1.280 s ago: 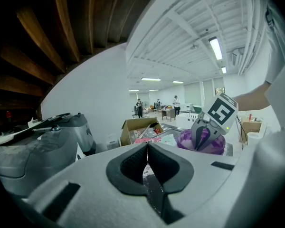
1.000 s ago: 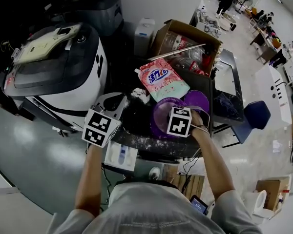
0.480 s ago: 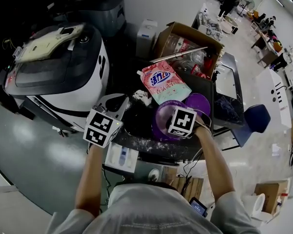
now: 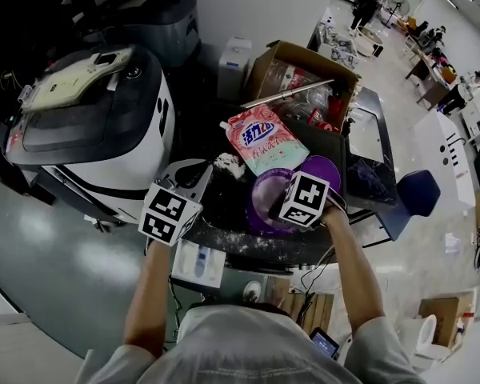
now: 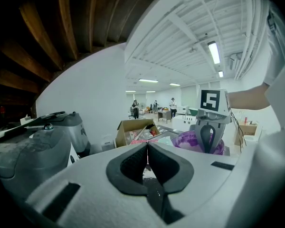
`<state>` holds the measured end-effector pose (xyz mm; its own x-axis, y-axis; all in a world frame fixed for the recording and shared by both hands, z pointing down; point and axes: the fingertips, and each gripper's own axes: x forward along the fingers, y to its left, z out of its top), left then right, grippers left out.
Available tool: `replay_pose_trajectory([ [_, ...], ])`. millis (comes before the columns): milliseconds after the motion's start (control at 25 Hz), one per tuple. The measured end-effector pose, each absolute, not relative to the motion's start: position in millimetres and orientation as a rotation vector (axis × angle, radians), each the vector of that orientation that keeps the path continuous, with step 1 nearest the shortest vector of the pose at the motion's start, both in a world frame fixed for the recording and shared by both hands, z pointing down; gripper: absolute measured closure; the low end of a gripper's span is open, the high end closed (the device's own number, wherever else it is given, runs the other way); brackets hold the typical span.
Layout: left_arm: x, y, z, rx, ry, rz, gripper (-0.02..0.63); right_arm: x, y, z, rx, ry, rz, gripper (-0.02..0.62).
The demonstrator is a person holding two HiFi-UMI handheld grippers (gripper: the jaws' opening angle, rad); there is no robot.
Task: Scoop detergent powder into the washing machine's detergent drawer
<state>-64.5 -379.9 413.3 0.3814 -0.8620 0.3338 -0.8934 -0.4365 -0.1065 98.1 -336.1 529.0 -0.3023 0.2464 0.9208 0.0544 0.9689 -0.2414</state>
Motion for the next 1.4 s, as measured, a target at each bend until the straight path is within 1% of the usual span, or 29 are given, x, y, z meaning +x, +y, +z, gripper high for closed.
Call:
replay_pose_trajectory([
  [480,-48.0,-382.4,410.9,2.578,-1.506,0.411,0.595,102.1,-332.5,502.4,-0.188,-2.013,0.406,0.584],
  [880,-37.7,-381.6,409.7,2.615,-1.448,0.401,0.595,109.6,-349.9,482.5,0.008,-2.216,0.612,0.584],
  [1080,-33.2,-378.1,410.8,2.624,-1.425,0.396,0.595,120.3,-363.7,470.4,0.194,-2.38,0.764,0.584],
  [1280,-32.5,-373.7,410.5,2.627,-1.409,0.39,0.595,138.3,-377.3,453.0,0.445,-2.589,1.033,0.584],
  [1400,-30.9,-370.2,411.2,2.633,-1.398,0.386,0.595,152.1,-381.7,446.9,0.618,-2.665,1.115,0.584],
])
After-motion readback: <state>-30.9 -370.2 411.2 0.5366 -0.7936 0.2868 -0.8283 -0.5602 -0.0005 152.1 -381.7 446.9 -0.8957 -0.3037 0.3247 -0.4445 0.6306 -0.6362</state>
